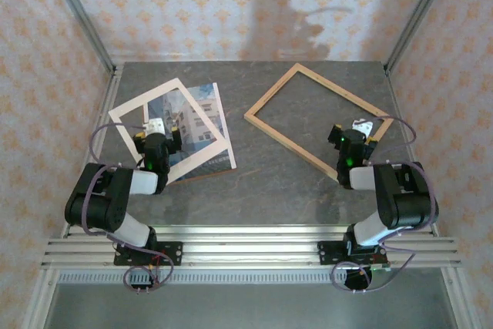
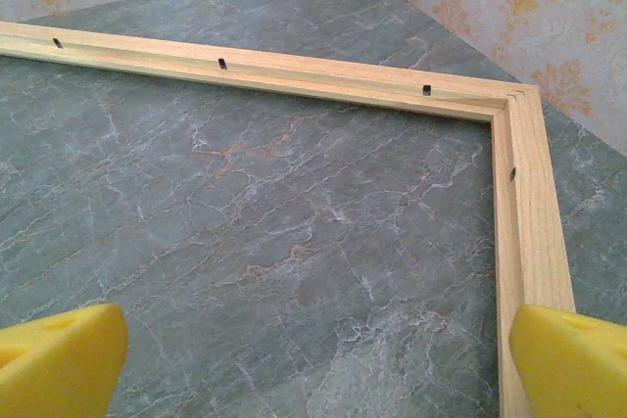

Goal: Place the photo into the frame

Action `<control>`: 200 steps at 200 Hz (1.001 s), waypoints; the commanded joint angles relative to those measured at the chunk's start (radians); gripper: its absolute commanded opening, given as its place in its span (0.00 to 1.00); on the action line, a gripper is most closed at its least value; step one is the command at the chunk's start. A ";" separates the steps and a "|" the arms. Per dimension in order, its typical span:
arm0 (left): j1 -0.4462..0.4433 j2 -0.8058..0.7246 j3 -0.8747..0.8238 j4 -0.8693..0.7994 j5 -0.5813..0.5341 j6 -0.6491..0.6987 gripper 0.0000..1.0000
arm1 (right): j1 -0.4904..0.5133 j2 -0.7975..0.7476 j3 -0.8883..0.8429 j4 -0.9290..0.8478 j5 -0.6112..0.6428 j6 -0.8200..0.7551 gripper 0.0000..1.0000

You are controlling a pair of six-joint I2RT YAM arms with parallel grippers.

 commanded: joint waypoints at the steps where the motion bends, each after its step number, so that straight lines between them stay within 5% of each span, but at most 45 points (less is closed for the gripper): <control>1: 0.004 0.006 0.012 0.040 -0.006 0.006 1.00 | 0.002 -0.007 -0.002 0.029 0.006 -0.007 1.00; 186: 0.010 0.004 0.014 0.033 0.007 0.003 1.00 | 0.001 -0.010 -0.004 0.035 -0.003 -0.011 1.00; 200: 0.010 0.004 0.014 0.033 0.008 0.003 1.00 | 0.005 -0.057 0.031 -0.069 -0.024 -0.027 1.00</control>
